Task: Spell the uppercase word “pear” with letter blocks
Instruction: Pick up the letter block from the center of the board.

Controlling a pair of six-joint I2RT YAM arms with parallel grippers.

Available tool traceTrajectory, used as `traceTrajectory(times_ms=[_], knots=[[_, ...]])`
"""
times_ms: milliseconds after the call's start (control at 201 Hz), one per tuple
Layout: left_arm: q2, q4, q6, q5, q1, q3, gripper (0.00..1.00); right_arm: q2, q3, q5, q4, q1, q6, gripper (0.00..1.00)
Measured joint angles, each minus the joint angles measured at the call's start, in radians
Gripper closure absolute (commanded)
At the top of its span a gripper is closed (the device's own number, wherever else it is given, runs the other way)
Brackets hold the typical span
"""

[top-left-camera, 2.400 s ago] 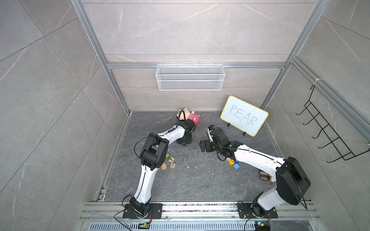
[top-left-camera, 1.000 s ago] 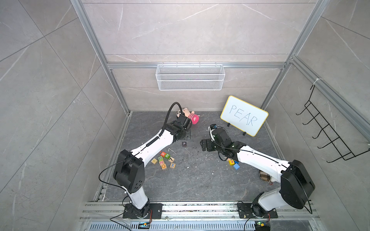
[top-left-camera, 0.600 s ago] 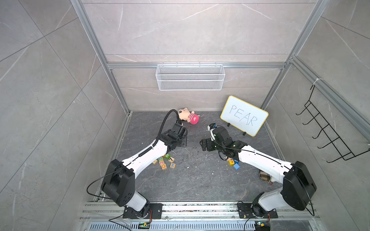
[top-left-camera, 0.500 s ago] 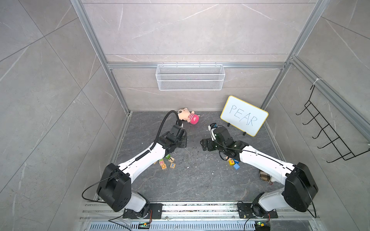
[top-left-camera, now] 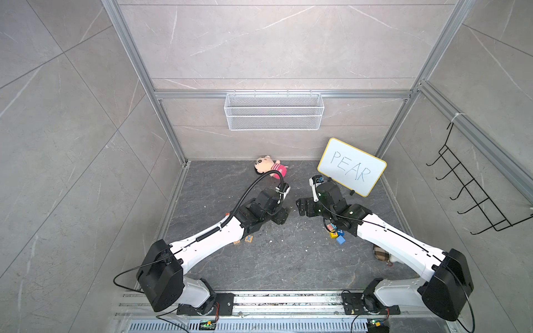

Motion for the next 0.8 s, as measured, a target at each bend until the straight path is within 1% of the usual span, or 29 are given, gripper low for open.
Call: traceTrajectory(times_ms=[154, 219, 344, 483, 613, 797], knots=[[0.053, 0.001, 0.056, 0.026, -0.039, 0.037, 0.23, -0.032, -0.023, -0.019, -0.034, -0.085, 0.039, 0.08], [0.074, 0.001, 0.068, 0.046, -0.050, 0.051, 0.19, -0.039, -0.033, -0.036, -0.051, -0.119, 0.050, 0.07], [0.111, 0.003, 0.087, 0.075, -0.071, 0.072, 0.18, -0.041, -0.060, -0.085, -0.088, -0.203, 0.086, 0.08], [0.145, 0.010, 0.094, 0.098, -0.082, 0.086, 0.15, -0.041, -0.105, -0.130, -0.127, -0.285, 0.115, 0.09], [0.201, 0.016, 0.098, 0.122, -0.082, 0.105, 0.14, -0.040, -0.137, -0.166, -0.158, -0.320, 0.121, 0.10], [0.257, 0.015, 0.098, 0.127, -0.082, 0.118, 0.14, -0.023, -0.138, -0.198, -0.201, -0.325, 0.098, 0.14]])
